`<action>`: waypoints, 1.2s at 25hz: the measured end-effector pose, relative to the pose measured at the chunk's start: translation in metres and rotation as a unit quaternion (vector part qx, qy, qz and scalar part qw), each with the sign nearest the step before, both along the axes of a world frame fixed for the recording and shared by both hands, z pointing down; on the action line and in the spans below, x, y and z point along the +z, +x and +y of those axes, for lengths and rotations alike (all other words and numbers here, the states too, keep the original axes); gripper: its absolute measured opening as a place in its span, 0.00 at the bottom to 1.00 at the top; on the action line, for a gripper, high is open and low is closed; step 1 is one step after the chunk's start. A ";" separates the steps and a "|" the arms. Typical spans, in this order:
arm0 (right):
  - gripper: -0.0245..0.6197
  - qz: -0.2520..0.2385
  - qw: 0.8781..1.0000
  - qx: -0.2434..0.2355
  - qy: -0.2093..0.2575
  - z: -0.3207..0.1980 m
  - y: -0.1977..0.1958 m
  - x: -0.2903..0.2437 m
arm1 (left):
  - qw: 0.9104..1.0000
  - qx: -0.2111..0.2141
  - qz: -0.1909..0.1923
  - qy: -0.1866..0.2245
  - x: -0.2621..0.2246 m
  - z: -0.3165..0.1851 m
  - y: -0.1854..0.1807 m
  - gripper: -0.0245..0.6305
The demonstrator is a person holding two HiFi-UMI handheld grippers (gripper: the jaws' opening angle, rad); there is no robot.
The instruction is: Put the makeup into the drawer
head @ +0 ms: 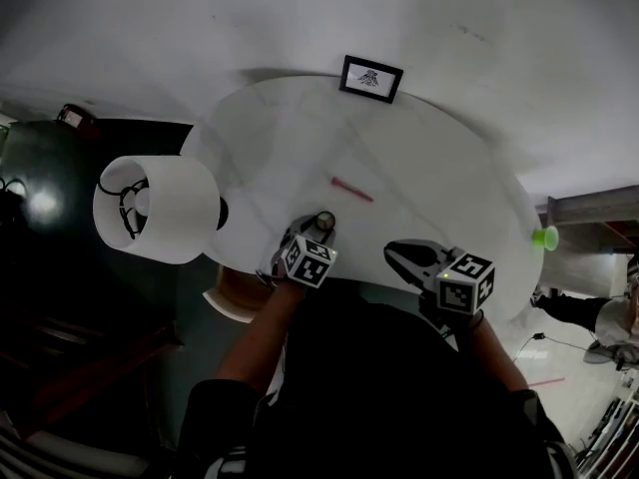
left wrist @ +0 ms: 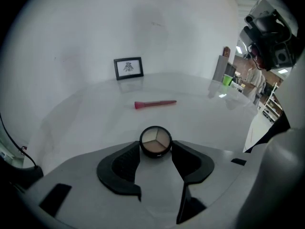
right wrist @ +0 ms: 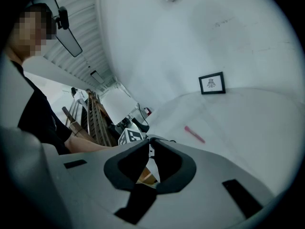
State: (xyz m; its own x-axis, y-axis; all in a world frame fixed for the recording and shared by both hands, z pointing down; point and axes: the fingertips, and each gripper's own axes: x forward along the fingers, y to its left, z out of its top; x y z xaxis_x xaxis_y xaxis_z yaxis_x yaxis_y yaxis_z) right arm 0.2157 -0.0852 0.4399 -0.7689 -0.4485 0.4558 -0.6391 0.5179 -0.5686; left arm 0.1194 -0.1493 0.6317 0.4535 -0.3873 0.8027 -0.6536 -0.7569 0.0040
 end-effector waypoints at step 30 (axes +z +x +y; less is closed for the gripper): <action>0.06 -0.028 0.996 -0.082 -0.001 -0.004 -0.045 0.006 | 0.996 -0.079 0.024 0.041 -0.051 0.006 -0.044 0.37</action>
State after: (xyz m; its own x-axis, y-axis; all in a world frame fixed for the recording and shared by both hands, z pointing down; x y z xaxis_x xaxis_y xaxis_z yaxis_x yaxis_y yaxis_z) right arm 0.1704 -0.0896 0.4460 -0.8562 -0.3131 0.4110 -0.5128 0.6116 -0.6024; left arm 0.0753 -0.1436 0.5805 0.4177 -0.5212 0.7442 -0.7655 -0.6430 -0.0207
